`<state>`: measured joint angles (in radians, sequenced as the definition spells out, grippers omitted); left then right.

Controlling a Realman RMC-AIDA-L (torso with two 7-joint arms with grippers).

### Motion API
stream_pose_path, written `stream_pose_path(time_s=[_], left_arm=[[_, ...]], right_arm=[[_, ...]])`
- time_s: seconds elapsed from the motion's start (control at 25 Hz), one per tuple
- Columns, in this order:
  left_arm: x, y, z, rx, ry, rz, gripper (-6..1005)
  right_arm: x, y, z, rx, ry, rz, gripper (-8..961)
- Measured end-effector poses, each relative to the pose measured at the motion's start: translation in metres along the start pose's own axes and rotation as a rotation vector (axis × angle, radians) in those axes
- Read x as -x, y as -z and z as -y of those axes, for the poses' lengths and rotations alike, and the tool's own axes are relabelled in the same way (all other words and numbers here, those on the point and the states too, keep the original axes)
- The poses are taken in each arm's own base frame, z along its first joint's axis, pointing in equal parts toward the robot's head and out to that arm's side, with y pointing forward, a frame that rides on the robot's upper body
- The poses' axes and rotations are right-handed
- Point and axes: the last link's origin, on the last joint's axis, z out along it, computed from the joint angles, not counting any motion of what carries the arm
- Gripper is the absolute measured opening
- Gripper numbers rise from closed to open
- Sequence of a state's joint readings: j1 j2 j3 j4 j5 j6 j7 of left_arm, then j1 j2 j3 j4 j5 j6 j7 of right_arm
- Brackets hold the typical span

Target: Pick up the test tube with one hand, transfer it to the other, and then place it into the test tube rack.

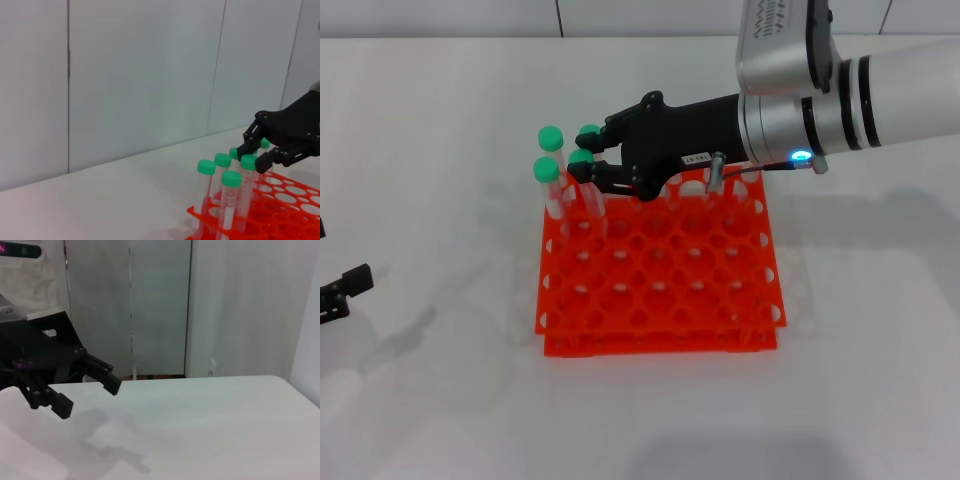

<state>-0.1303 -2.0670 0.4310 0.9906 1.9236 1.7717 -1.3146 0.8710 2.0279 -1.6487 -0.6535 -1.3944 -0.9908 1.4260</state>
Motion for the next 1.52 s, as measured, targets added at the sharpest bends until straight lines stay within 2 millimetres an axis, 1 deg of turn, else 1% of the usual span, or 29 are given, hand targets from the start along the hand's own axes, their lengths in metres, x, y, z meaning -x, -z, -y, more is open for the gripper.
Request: stream_pose_path(time_s=[0.32,0.48,0.6,0.72,0.8,0.84,0.88,1.08,1.2,1.24,1.28,1.48,1.52], left_arm=[[-0.001,0.000,0.001,0.001,-0.003,0.000,892],[-0.001,-0.001,0.001,0.002,-0.003,-0.001,892],[-0.002,0.000,0.000,0.003,-0.003,-0.006,892],[-0.002,0.001,0.001,0.003,-0.004,-0.006,892],[-0.003,0.002,0.001,0.003,-0.004,-0.005,892],[-0.003,0.002,0.002,0.003,-0.005,-0.005,892],[-0.003,0.002,0.002,0.003,-0.005,-0.005,892],[-0.004,0.002,0.002,0.003,-0.004,-0.006,892],[-0.004,0.003,0.002,0.001,-0.004,-0.011,892],[-0.005,0.003,0.003,0.001,-0.005,-0.012,892],[-0.005,0.003,0.003,0.001,-0.007,-0.013,892],[-0.003,0.001,0.001,0.037,-0.013,-0.016,892],[-0.003,0.000,0.000,0.056,-0.018,-0.018,892]], right_arm=[[-0.001,0.001,0.000,-0.008,0.002,0.001,424],[0.003,0.002,-0.001,0.000,0.001,0.021,466],[0.004,0.010,-0.005,0.017,0.006,0.044,497],[-0.001,0.024,-0.011,0.025,-0.002,0.076,497],[-0.008,0.042,-0.014,0.017,-0.022,0.109,497],[-0.017,0.060,-0.015,-0.005,-0.045,0.135,497],[-0.017,0.060,-0.015,-0.005,-0.045,0.135,498],[-0.050,0.104,-0.023,-0.077,-0.082,0.194,498],[-0.072,0.126,-0.032,-0.139,-0.089,0.220,599],[-0.072,0.126,-0.032,-0.139,-0.089,0.220,633],[-0.086,0.136,-0.039,-0.181,-0.100,0.236,667],[-0.104,0.141,-0.049,-0.212,-0.128,0.275,862],[-0.106,0.141,-0.050,-0.215,-0.135,0.281,864]])
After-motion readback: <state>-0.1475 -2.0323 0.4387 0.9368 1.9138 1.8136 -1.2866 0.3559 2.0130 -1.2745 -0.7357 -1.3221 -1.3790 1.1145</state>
